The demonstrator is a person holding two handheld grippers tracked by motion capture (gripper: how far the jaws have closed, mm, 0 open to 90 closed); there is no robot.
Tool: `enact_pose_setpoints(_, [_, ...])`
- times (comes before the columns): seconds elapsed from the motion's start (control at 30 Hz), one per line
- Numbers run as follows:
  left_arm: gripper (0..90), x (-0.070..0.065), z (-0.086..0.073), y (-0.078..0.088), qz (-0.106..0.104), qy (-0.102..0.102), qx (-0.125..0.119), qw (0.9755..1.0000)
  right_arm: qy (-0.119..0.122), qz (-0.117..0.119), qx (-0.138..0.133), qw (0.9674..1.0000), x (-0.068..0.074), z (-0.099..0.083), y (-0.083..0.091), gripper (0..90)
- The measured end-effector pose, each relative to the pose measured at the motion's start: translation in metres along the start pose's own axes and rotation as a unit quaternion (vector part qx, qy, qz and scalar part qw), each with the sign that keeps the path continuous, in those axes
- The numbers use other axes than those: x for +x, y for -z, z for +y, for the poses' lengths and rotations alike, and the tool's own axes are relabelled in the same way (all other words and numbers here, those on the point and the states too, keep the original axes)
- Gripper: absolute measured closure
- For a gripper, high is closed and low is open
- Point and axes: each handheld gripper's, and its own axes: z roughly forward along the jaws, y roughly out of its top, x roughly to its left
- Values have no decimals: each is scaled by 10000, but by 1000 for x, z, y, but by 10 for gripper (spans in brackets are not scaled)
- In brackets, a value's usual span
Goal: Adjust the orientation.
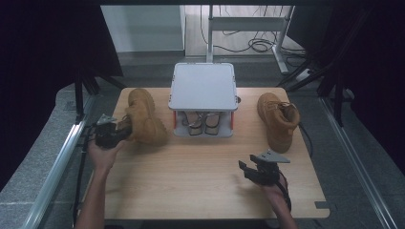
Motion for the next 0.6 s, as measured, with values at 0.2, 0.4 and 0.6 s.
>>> enact_pose_setpoints(0.2, [885, -26, 30, -20, -90, -243, 79, 9996, -1, -19, 15, 10000, 0, -1, 0, 443])
enact_pose_setpoints(0.4, [888, -46, 50, -33, -127, -351, 58, 9993, -57, -43, 14, 10000, -2, -2, 1, 443])
enact_pose_setpoints(0.6, [892, -46, 49, -31, -138, -278, -39, 9995, -75, -68, 20, 9999, -4, -3, 2, 443])
